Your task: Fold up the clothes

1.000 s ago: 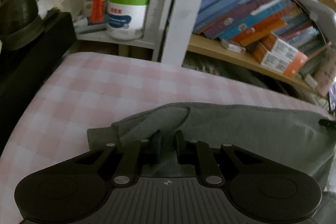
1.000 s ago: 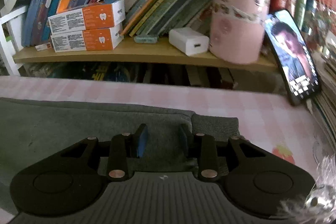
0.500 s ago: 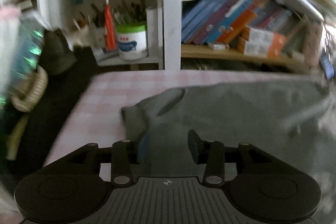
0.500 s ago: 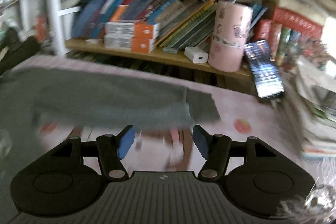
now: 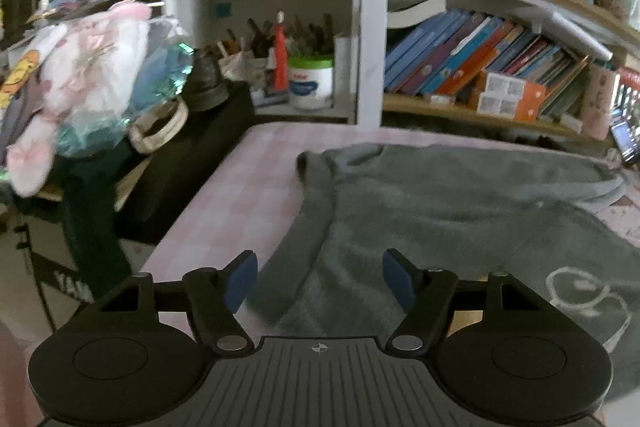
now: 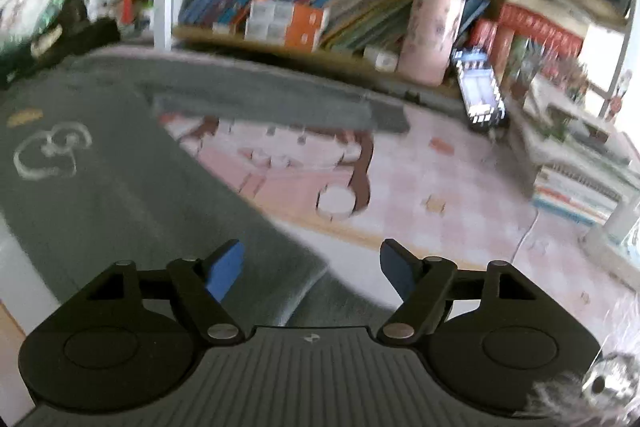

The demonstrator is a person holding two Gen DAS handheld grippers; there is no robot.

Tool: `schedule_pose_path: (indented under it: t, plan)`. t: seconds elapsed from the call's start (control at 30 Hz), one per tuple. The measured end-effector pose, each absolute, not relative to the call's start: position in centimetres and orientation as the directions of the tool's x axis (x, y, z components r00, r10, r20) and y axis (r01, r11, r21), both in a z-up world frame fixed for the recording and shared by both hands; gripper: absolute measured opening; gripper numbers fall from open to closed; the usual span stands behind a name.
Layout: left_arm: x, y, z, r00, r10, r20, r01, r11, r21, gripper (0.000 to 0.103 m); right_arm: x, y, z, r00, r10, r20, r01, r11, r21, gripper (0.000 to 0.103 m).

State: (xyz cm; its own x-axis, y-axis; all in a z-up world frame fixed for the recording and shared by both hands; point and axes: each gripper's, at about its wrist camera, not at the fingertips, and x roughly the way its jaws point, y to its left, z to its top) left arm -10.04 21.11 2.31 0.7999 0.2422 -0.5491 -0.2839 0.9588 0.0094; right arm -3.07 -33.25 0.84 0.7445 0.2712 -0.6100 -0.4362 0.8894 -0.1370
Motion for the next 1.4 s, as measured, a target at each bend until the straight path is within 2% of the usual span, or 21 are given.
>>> schedule_pose_path:
  t: [0.07,0.1,0.27,0.47,0.73,1.1,1.4]
  plan:
    - [-10.3,21.1,2.1,0.790,0.268,-0.552,-0.303,0.952,0.028,0.071,-2.6,-33.6,0.2,0.759,0.236,-0.607,-0.408,0.898,-0.162,0.076]
    - [-10.5,21.1,1.9,0.785,0.280,-0.553,-0.312,0.949,0.037,0.071,-2.4,-33.8,-0.1,0.766,0.218,-0.605,-0.394,0.902,-0.175,0.084]
    - [-10.4,21.3,1.3,0.759,0.294,-0.581,-0.330,0.943,0.045,0.072,-1.2,-34.6,-1.6,0.799,0.129,-0.588,-0.321,0.917,-0.235,0.084]
    - [-9.9,20.3,1.2,0.762,0.285,-0.582,-0.315,0.948,0.052,0.081,1.5,-35.1,-1.9,0.829,0.096,-0.552,-0.274,0.928,-0.251,0.085]
    - [-8.5,19.0,-0.5,0.751,0.241,-0.614,-0.273,0.961,0.044,0.082,1.9,-35.4,-1.9,0.830,0.108,-0.547,-0.269,0.937,-0.223,0.086]
    - [-4.6,19.9,-0.9,0.721,0.302,-0.623,-0.308,0.946,0.102,0.082,-0.5,-35.8,-1.0,0.823,0.167,-0.542,-0.294,0.943,-0.157,0.085]
    - [-4.2,22.6,-2.1,0.711,0.272,-0.649,-0.353,0.936,0.005,0.084,0.5,-35.3,-1.7,0.797,0.172,-0.579,-0.290,0.950,-0.117,0.083]
